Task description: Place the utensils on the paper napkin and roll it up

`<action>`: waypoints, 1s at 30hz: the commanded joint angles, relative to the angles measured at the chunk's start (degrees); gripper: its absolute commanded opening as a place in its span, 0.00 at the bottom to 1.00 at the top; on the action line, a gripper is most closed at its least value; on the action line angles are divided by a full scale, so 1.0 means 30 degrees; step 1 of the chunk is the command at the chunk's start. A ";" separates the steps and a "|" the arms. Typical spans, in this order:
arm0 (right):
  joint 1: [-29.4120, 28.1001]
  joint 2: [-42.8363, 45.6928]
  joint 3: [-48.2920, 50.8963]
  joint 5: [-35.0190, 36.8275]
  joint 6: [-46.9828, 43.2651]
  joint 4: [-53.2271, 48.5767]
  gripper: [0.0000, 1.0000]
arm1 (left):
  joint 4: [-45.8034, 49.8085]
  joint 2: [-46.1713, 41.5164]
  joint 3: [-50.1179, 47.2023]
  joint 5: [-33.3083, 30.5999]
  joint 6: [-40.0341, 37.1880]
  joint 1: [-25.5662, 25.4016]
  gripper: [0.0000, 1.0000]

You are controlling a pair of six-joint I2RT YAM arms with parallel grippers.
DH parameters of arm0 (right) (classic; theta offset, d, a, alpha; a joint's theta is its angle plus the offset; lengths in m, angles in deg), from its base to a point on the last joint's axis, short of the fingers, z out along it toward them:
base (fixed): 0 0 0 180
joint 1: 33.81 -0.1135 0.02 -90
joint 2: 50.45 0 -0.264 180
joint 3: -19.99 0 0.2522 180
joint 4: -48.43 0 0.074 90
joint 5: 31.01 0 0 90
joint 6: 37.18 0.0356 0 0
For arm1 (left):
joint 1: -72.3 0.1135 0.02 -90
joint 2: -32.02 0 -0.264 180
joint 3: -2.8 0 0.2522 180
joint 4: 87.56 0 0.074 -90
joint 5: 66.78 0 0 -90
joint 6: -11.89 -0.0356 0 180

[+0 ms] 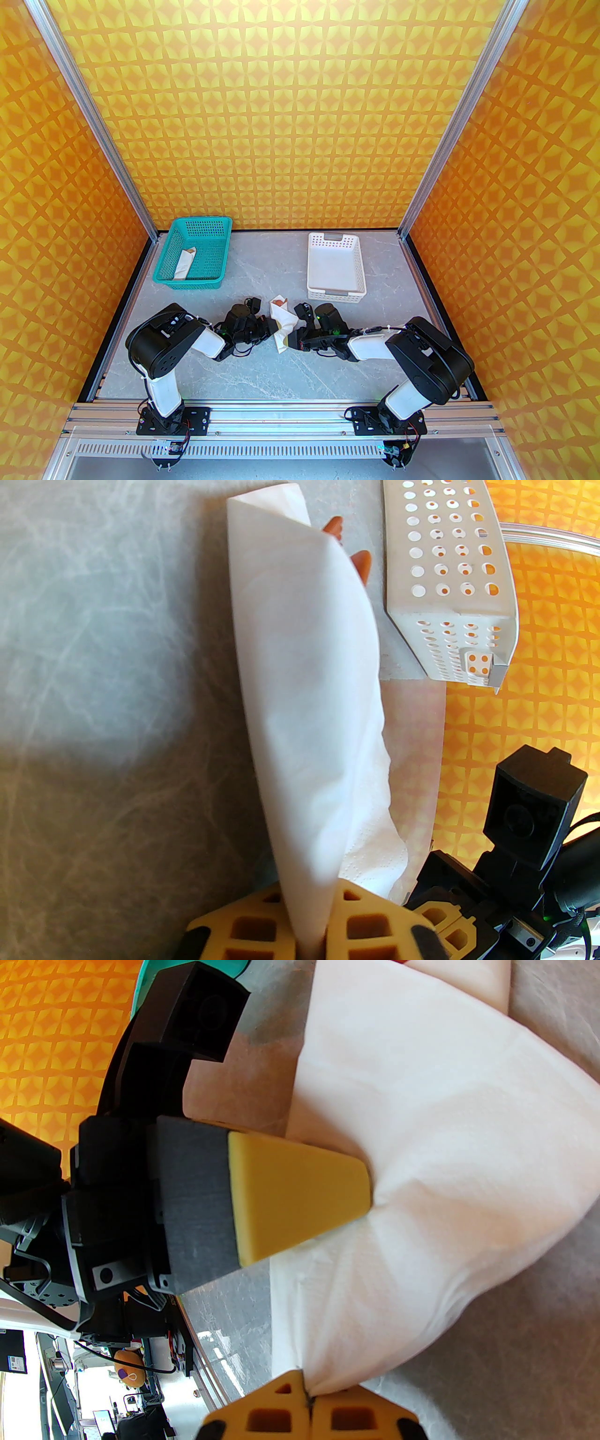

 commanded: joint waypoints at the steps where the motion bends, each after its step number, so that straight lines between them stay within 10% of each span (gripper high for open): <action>1: 0.0301 0.0741 0.0087 0.0416 -0.0376 0.0097 0.00 | -0.0181 -0.0703 -0.0676 -0.0817 -0.0780 -0.0017 0.00; 19: 0.4876 0.9222 0.0964 -0.1241 -0.1679 -0.2148 0.59 | 0.0917 -0.8915 -0.1572 -0.2529 -0.5993 0.0339 0.00; 30: 0.4824 1.1672 0.0128 -0.3359 0.0705 0.4037 0.76 | 0.4131 -1.6419 0.0734 -0.2272 -1.0615 0.0363 0.00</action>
